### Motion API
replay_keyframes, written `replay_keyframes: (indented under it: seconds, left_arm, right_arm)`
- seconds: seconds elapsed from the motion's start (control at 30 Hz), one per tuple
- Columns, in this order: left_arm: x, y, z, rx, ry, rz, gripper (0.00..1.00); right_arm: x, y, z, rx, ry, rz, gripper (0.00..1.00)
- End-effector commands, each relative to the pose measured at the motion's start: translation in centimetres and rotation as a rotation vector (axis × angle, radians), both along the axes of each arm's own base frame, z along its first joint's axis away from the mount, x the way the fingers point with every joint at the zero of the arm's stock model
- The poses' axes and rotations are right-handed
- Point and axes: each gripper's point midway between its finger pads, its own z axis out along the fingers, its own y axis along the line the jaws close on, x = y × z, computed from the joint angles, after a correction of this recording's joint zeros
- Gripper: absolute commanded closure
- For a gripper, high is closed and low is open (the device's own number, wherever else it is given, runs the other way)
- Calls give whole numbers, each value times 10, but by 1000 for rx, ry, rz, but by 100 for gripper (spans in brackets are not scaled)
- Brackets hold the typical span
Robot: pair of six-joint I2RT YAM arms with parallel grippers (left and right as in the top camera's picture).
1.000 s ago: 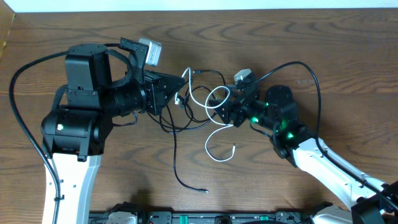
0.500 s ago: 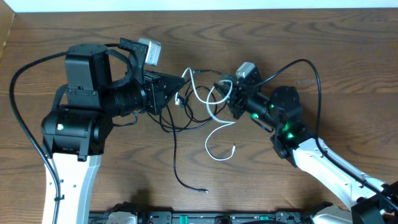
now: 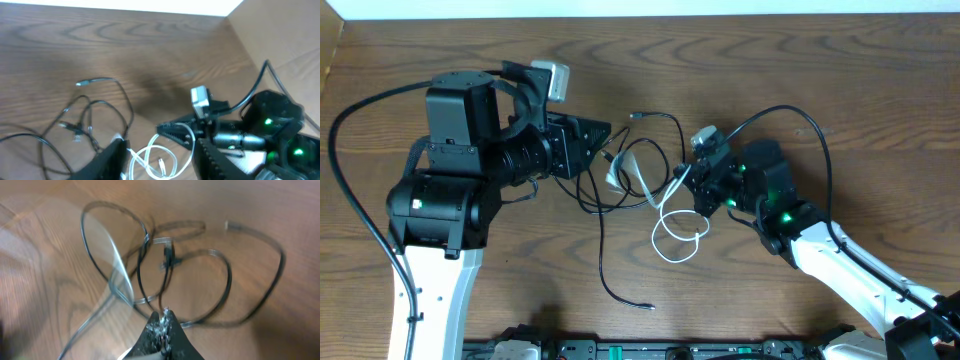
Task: Untangle cables
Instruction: 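Pull the white cable rightward out of the black cable with the right gripper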
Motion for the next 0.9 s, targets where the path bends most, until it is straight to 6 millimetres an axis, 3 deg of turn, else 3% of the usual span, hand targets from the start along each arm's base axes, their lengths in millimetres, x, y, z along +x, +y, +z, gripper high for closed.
replay_keyframes:
  seconds: [0.0, 0.13, 0.3, 0.43, 0.6, 0.7, 0.87]
  left_arm:
    - [4, 9, -4, 39, 0, 48, 40]
    - [2, 10, -5, 40, 9, 48, 39]
    - [1, 10, -7, 42, 21, 47, 39]
    - [0, 10, -9, 43, 29, 47, 39]
    - [3, 14, -18, 66, 61, 67, 39]
    - [10, 28, -34, 131, 107, 141, 39]
    - [24, 54, -79, 224, 293, 322, 40]
  right_arm:
    - [1, -5, -7, -40, 9, -27, 99]
    - [10, -19, -14, -92, 11, -101, 99]
    - [34, -49, -1, -118, 2, -218, 99]
    - [68, -101, 26, -168, -13, -390, 99]
    - [106, -191, 89, -280, -79, -610, 99]
    - [112, -232, 119, -322, -92, -718, 99]
    - [110, -322, 191, -469, -201, -929, 99]
